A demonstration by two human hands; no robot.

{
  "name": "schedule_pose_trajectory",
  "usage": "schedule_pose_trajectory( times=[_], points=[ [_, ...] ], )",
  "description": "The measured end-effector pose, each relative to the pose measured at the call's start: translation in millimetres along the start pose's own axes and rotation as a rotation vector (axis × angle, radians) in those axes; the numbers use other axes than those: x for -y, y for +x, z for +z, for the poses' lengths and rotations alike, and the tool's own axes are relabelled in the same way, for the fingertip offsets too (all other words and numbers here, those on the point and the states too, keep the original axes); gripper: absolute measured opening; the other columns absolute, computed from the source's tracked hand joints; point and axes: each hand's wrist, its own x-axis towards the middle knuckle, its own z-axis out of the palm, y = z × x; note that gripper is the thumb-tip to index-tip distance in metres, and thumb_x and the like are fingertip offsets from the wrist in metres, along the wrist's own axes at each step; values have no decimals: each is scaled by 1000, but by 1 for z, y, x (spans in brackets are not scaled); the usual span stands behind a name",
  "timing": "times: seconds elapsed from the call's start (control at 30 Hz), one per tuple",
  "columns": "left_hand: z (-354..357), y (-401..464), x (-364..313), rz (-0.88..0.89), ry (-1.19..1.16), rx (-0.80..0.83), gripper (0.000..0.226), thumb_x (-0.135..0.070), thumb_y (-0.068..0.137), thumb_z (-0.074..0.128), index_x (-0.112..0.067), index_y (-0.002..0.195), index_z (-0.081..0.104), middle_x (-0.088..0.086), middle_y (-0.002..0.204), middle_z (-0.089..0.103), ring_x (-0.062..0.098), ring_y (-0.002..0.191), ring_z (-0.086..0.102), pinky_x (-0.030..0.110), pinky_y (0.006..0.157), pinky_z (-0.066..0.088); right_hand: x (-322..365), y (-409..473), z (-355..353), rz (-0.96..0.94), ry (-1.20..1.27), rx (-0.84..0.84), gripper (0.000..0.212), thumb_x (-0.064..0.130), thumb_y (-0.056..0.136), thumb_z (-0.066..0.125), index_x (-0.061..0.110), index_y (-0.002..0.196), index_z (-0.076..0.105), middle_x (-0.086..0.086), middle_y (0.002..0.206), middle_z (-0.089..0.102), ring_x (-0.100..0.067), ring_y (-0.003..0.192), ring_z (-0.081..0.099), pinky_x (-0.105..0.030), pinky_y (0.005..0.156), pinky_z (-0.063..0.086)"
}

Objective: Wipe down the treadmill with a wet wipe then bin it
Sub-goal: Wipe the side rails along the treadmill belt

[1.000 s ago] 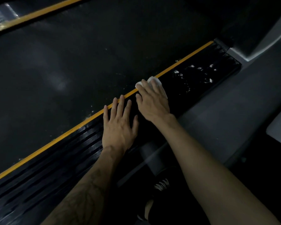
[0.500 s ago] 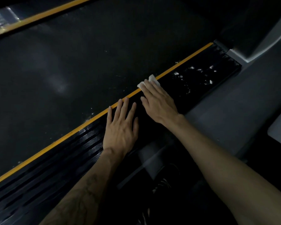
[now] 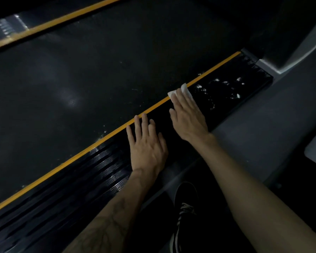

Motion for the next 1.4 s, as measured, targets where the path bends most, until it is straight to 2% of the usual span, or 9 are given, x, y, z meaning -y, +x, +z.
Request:
schedule_pose_trajectory(
  times=[0.2, 0.3, 0.43, 0.6, 0.7, 0.87, 1.0, 1.23, 1.4],
  points=[
    [5, 3, -4, 35, 58, 31, 71, -52, 105, 7, -14, 163, 21, 12, 172, 1, 30, 159, -10, 59, 127, 2, 2, -13, -1, -83, 31, -9, 64, 39, 107, 19, 4, 160, 22, -13, 170, 14, -24, 159, 3, -35, 128, -2],
    [5, 5, -6, 50, 51, 44, 70, -53, 104, 6, -18, 165, 14, 9, 173, -3, 28, 158, -13, 57, 127, 0, -15, -3, -7, 6, 5, 26, 60, 36, 111, 23, 9, 163, 12, -9, 172, 2, -21, 159, -5, -35, 128, -5],
    [6, 7, -6, 46, 61, 60, 68, -50, 105, 6, -18, 165, 11, 8, 173, -6, 30, 158, -15, 56, 127, 0, -1, -28, 0, 68, 19, 1, 61, 36, 110, 22, 7, 162, 13, -12, 171, 4, -22, 159, -2, -38, 129, -3],
    [6, 9, -7, 54, 53, 46, 68, -48, 105, 5, -17, 165, 13, 8, 173, -5, 30, 158, -14, 56, 127, -1, -4, -9, 0, -26, 47, 16, 61, 37, 109, 22, 8, 162, 16, -10, 171, 7, -20, 159, 0, -37, 129, -1],
    [6, 10, -8, 52, 41, 38, 68, -49, 105, 7, -17, 165, 15, 7, 173, -3, 29, 158, -13, 55, 128, -1, -15, -5, -2, 49, 36, 7, 60, 37, 110, 22, 9, 163, 14, -9, 172, 4, -19, 159, -1, -36, 129, 0],
    [7, 12, -8, 54, 26, 49, 67, -48, 106, 8, -18, 165, 15, 6, 173, -4, 28, 158, -14, 55, 128, -1, 2, -28, 12, 49, 1, -24, 69, 42, 104, 7, 4, 161, 20, -16, 169, 12, -26, 158, 7, -44, 129, 9],
    [8, 12, -10, 48, 20, 42, 67, -49, 105, 8, -18, 165, 16, 6, 173, -2, 29, 158, -13, 56, 128, -1, -21, -11, 6, 48, 18, -28, 71, 44, 102, 3, 12, 162, 21, -7, 171, 13, -20, 159, 3, -44, 129, 1],
    [5, 12, -10, 54, 39, 69, 69, -50, 104, 6, -17, 165, 13, 8, 173, -6, 30, 158, -16, 56, 127, 0, -7, -35, 16, 25, 48, -69, 69, 43, 105, 15, 4, 159, 29, -15, 168, 20, -27, 158, 12, -45, 129, 10],
    [5, 14, -12, 83, 35, 58, 69, -52, 105, 7, -18, 164, 15, 7, 173, -2, 29, 158, -13, 57, 127, 3, -32, -22, 9, 43, -1, -76, 68, 44, 104, 10, 8, 161, 26, -11, 170, 17, -24, 158, 8, -48, 129, 7]
  ],
)
